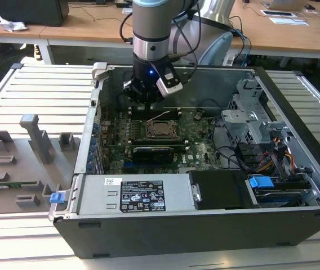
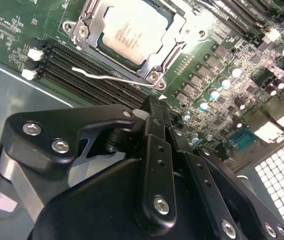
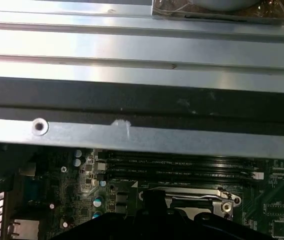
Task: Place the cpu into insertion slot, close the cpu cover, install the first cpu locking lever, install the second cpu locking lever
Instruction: 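Install the first cpu locking lever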
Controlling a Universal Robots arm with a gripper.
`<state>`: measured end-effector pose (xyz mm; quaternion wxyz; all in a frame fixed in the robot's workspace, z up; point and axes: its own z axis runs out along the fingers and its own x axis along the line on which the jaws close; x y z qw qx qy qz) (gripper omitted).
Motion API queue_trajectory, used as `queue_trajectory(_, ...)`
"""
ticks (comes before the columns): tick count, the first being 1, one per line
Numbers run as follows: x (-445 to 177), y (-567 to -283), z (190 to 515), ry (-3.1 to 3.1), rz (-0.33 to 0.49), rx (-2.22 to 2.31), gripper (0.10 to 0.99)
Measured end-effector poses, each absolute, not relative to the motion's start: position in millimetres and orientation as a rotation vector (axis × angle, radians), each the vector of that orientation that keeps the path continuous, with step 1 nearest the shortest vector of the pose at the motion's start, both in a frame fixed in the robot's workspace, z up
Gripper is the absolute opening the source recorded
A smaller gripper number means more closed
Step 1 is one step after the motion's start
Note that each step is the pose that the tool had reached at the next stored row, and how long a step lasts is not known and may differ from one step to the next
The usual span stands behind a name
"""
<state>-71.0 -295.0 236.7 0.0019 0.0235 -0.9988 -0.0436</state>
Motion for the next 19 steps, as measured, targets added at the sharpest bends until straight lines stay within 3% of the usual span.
queue_trajectory(19,-67,-296,225,-3.134,-0.136,0.073,0.106)
